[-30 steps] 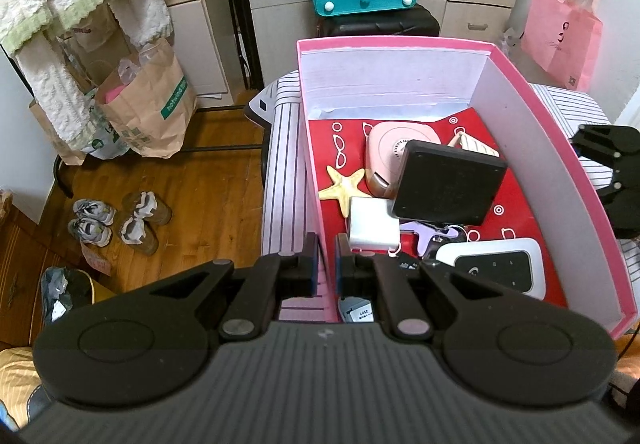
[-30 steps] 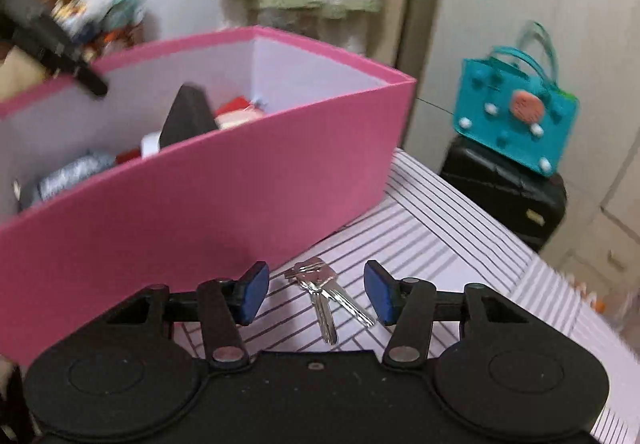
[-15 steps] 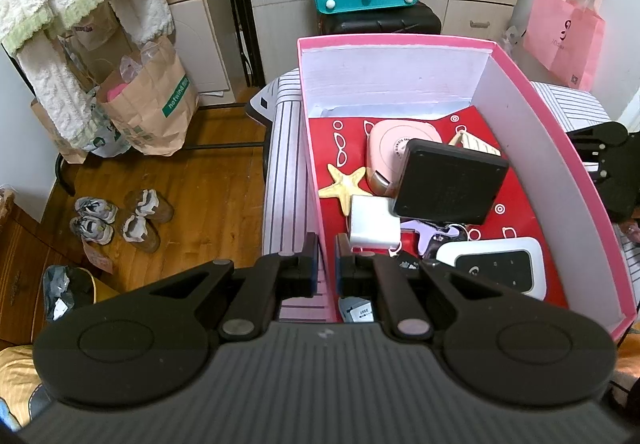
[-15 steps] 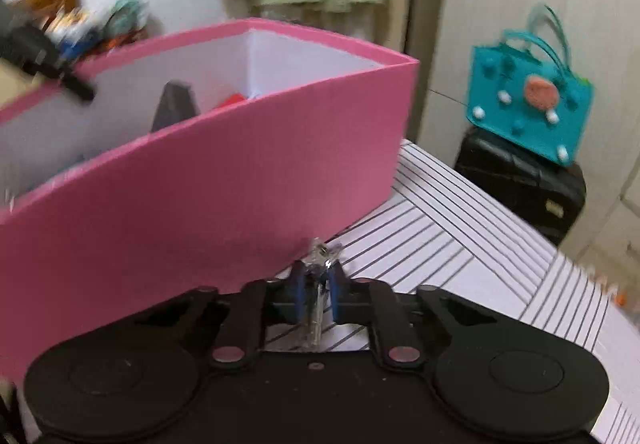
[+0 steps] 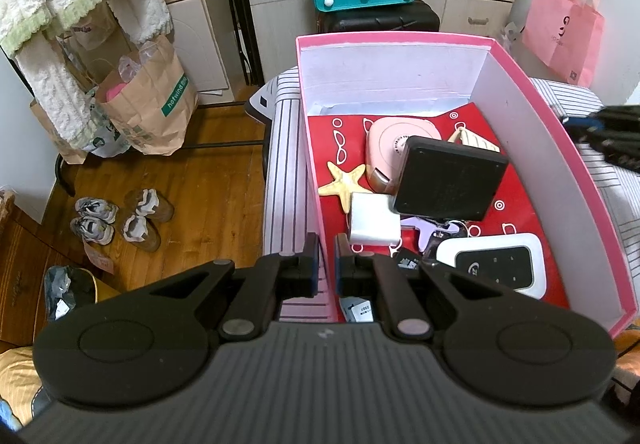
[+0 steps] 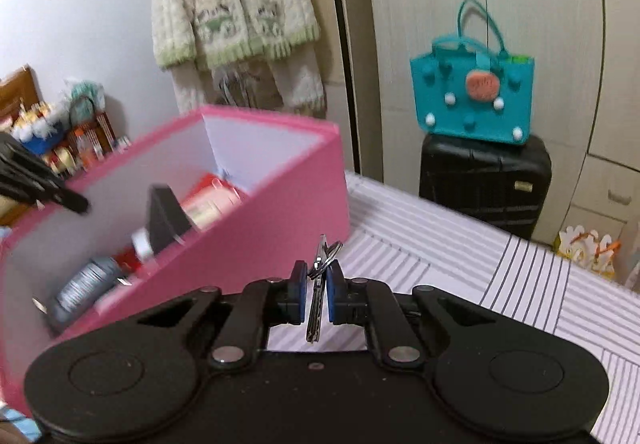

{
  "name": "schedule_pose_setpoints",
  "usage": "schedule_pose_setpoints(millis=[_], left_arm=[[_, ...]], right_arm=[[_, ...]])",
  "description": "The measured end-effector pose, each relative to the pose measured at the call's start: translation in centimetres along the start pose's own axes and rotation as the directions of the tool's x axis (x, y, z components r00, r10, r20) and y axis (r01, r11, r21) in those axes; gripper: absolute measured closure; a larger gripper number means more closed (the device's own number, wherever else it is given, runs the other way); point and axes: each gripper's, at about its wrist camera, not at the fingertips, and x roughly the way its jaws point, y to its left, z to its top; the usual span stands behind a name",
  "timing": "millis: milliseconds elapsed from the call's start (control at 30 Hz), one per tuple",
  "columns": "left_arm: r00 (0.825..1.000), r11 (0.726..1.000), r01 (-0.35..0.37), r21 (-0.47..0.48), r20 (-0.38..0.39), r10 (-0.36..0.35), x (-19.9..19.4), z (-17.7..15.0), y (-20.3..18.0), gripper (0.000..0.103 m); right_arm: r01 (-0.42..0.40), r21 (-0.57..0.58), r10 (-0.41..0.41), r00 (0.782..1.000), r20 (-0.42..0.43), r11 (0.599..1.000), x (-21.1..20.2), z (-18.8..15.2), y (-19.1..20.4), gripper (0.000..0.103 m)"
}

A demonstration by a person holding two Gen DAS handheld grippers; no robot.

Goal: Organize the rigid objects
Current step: 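Carry the silver keys into the box and release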

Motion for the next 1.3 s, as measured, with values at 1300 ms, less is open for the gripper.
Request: schedule_pose_setpoints(millis=[1300], left_arm=[[0.997, 0.994, -0.077, -0.084, -0.034, 0.074, -0.6, 0.3, -0.6, 0.101]], right_arm=[[-0.465, 0.066, 0.459, 0.824, -0.331, 0.883, 4.4, 5.2, 12.7, 0.091]])
